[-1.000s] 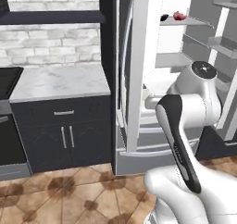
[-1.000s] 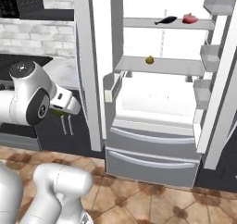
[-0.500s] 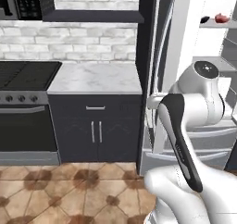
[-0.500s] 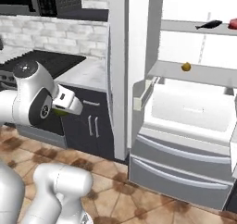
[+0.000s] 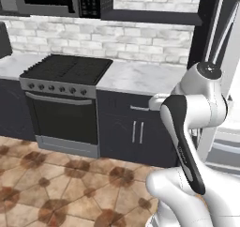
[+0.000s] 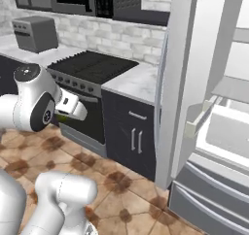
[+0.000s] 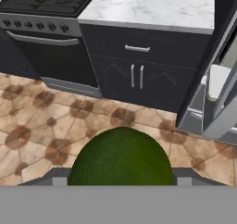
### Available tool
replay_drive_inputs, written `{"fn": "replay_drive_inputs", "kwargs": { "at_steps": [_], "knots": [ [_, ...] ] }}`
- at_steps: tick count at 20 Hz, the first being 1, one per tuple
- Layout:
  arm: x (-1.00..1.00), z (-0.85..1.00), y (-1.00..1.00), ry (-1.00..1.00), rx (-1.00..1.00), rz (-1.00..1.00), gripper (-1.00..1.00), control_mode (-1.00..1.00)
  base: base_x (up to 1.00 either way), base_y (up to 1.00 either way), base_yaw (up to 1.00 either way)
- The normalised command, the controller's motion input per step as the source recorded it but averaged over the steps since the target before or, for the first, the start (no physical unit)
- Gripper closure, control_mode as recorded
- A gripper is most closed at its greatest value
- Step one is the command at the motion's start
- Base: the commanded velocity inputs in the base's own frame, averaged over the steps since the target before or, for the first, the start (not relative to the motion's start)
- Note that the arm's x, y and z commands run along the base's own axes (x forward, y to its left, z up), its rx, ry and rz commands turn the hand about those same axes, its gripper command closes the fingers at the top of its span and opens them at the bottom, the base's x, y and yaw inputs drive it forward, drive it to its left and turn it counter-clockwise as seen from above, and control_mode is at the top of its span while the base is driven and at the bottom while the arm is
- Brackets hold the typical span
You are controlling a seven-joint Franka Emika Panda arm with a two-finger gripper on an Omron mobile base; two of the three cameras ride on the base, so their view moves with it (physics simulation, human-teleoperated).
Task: Gather the squash and lime from the fridge and place them on a tray on the dining counter. Then gather the fish and steak from the fridge and place them on the other tray.
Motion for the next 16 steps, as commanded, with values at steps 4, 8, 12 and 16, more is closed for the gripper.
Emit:
{"fn": "replay_drive_inputs", "kwargs": {
  "at_steps": [4,8,12,16],
  "knots": [
    [0.0,0.0,0.0,0.0,0.0,0.0,1.0,1.0,0.01,0.21,0.47],
    [0.0,0.0,0.0,0.0,0.0,0.0,1.0,1.0,0.0,0.1,0.51],
    [0.0,0.0,0.0,0.0,0.0,0.0,1.0,1.0,0.0,0.03,0.53],
    [0.0,0.0,0.0,0.0,0.0,0.0,1.0,1.0,0.03,0.0,0.54]
  ]
}}
